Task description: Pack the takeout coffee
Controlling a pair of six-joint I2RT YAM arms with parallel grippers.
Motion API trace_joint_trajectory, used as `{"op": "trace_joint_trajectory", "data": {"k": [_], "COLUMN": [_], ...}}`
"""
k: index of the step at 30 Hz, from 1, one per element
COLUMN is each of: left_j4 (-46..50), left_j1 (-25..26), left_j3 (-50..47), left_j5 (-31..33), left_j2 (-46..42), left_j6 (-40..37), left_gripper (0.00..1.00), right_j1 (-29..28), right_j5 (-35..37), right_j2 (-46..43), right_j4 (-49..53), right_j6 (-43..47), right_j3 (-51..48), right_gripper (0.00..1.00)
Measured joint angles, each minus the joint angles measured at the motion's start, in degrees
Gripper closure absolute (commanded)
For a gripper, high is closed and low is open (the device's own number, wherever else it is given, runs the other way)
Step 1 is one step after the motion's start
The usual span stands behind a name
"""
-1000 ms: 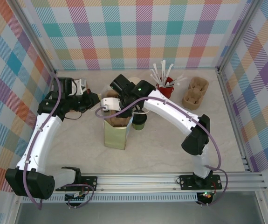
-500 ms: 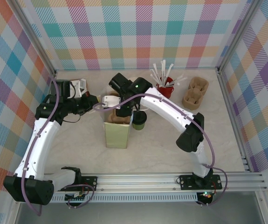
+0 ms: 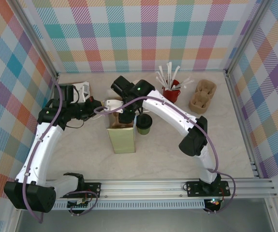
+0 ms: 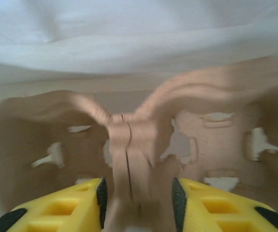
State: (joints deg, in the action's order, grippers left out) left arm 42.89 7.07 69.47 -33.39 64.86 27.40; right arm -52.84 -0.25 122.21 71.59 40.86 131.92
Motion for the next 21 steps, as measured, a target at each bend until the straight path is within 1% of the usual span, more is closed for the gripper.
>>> {"op": "trace_joint_trajectory", "data": {"k": [6,9,13,15,16,19,21], "left_j4": [0.0,0.0,0.0,0.0,0.0,-0.1,-0.4], "left_j1": [0.0,0.0,0.0,0.0,0.0,0.0,0.0], "left_j3": [0.0,0.0,0.0,0.0,0.0,0.0,0.0], "left_j5": [0.0,0.0,0.5,0.8,0.9,1.2,1.4], "left_j2": [0.0,0.0,0.0,0.0,0.0,0.0,0.0], "left_j6": [0.0,0.0,0.0,0.0,0.1,0.3,0.4], "left_gripper": [0.97,0.97,0.97,0.93,0.88,0.84,0.77], "right_j1": [0.0,0.3,0.8,1.2,1.5,2.3,3.3], "right_j5": [-0.3,-0.6,-1.5,-1.9,-2.1,-2.4,-2.6], "right_j2": [0.0,0.0,-1.6,-3.3,-4.2,-7.3,-9.4], "right_j4": [0.1,0.0,-1.4,-2.3,-2.8,-4.1,-5.0], "right_j6": [0.3,0.0,-1.3,-2.6,-3.5,-6.7,-9.2], "right_j3": [1.5,4.0,5.4,5.4,5.5,5.5,5.5], "right_gripper": [0.5,0.45,0.35,0.32,0.3,0.26,0.21]}}
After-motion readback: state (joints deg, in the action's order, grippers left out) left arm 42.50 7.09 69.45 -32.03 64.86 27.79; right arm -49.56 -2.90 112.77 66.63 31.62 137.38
